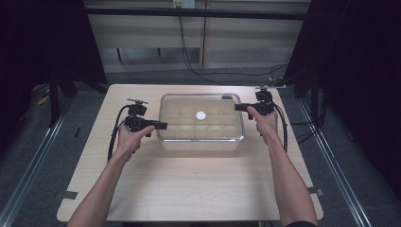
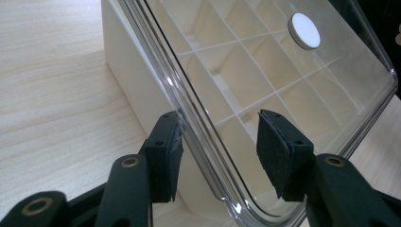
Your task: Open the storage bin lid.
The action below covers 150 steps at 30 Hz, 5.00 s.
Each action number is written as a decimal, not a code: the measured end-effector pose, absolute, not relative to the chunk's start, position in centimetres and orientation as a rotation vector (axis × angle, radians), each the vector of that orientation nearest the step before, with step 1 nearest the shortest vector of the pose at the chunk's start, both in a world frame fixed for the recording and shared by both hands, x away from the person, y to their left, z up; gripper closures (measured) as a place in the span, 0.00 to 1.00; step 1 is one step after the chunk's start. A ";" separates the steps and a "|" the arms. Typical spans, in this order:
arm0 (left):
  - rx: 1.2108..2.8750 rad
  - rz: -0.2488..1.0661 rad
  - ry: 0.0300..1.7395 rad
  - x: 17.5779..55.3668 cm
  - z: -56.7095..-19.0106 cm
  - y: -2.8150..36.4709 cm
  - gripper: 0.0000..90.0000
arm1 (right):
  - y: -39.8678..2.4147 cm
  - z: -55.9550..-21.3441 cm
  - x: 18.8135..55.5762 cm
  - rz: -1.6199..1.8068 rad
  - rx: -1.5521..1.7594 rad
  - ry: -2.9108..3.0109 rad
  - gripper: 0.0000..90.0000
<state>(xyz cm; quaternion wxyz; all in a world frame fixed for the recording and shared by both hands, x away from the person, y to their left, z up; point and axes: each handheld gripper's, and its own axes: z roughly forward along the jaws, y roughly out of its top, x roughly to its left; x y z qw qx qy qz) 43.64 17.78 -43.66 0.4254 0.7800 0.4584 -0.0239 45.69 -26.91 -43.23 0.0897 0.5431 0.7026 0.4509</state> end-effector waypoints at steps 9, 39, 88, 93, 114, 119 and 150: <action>1.963 -0.036 1.122 43.6 -43.2 17.9 0.60 | -27.5 -42.5 45.2 1.412 1.595 2.065 0.73; 1.930 -0.050 1.131 44.0 -42.4 17.3 0.60 | -28.0 -41.6 44.6 1.556 1.618 2.068 0.76; 1.893 -0.035 1.032 41.5 -40.0 18.4 0.74 | -28.3 -38.1 39.2 1.711 1.460 2.001 0.87; 1.890 -0.031 1.026 41.2 -39.9 18.5 0.74 | -28.3 -38.1 38.8 1.724 1.473 1.999 0.87; 1.907 -0.038 0.996 37.6 -39.1 19.1 0.74 | -28.0 -36.8 35.1 1.723 1.457 2.009 0.88; 1.927 -0.041 0.999 36.6 -39.1 19.1 0.73 | -27.8 -36.9 33.9 1.718 1.466 2.017 0.88; 1.975 -0.089 1.035 31.0 -41.8 19.9 0.72 | -26.7 -39.9 27.7 1.693 1.541 2.039 0.88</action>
